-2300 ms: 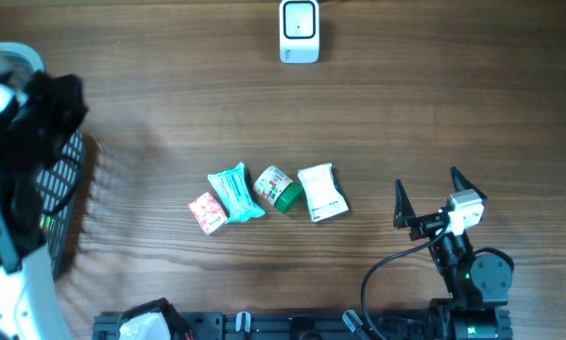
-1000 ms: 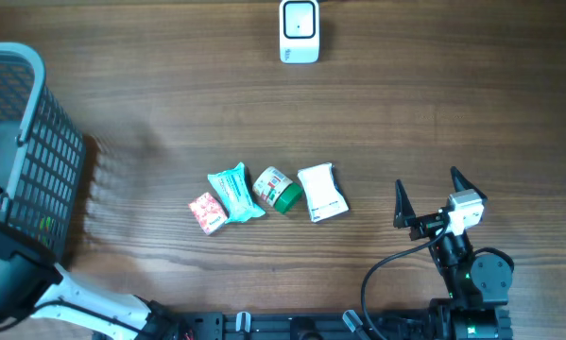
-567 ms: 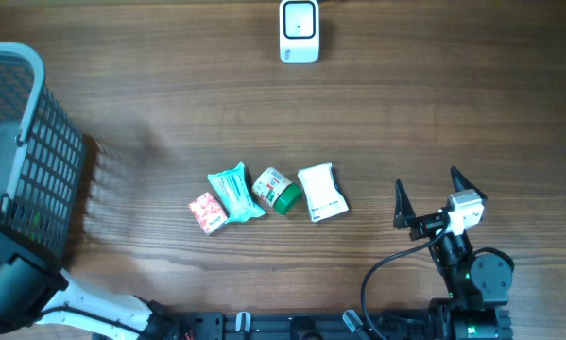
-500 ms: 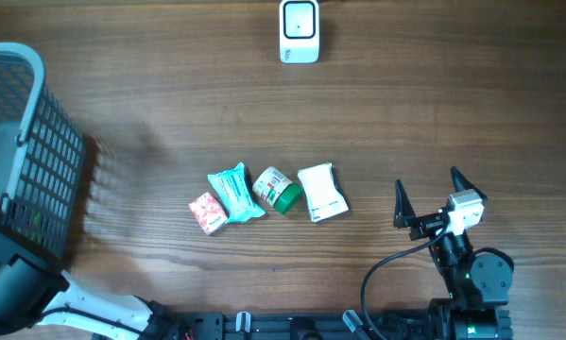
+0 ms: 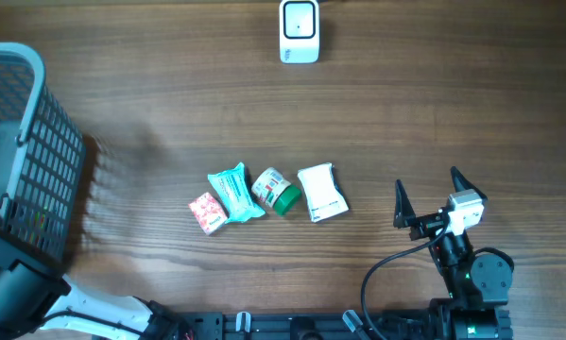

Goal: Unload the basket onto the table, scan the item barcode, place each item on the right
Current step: 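Reach into the basket and grasp the Haribo Worms bag with the left gripper, then carry the Haribo bag across and drop it right of the Hansaplast pack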

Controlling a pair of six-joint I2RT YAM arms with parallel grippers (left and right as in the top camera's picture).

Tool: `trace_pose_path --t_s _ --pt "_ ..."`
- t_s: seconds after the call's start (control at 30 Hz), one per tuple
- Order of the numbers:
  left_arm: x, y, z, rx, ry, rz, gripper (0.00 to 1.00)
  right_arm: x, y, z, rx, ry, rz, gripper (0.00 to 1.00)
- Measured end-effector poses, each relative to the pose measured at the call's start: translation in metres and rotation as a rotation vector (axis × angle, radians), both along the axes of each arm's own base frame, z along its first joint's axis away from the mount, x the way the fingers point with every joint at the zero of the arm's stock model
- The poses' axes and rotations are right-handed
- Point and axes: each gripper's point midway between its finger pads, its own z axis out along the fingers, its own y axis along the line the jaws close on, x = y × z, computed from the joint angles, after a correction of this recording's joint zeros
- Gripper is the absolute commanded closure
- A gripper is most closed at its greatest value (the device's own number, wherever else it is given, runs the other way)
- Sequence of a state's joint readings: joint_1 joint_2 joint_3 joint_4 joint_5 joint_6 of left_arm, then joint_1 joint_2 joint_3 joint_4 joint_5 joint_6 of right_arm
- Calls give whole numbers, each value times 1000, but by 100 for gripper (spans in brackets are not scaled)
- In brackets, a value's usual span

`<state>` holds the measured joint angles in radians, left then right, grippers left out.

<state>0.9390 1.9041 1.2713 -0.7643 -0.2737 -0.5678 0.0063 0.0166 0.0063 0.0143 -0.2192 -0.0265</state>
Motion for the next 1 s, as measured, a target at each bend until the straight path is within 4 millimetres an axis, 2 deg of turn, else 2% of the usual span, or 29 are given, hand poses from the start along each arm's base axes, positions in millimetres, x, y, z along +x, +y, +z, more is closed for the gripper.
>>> trace_pose_path --t_s 0.03,0.07,0.2,0.4,0.5,0.57,0.63,0.73,0.77,0.83,0.93,1.0 --pt "9 -3 -2 -24 -38 -35 91 0 0 0 0 0 0 0" --pt "12 -5 -2 -35 -53 -52 96 0 0 0 0 0 0 0" --pt "35 -13 -2 -90 -176 -112 96 0 0 0 0 0 0 0" --pt "40 -24 4 -147 -210 -127 96 0 0 0 0 0 0 0" --pt "44 -30 21 -164 -231 -136 96 0 0 0 0 0 0 0" --pt "54 -22 52 -100 -285 -153 96 0 0 0 0 0 0 0" --pt "63 -12 100 11 -361 -171 96 0 0 0 0 0 0 0" --pt "66 -9 161 145 -469 -160 96 0 0 0 0 0 0 0" --pt "63 -13 195 215 -521 -161 96 0 0 0 0 0 0 0" --pt "63 -23 222 248 -599 -156 96 0 0 0 0 0 0 0" --pt "74 -34 242 247 -703 -196 96 0 0 0 0 0 0 0" --pt "82 -46 266 260 -797 -245 96 0 0 0 0 0 0 0"
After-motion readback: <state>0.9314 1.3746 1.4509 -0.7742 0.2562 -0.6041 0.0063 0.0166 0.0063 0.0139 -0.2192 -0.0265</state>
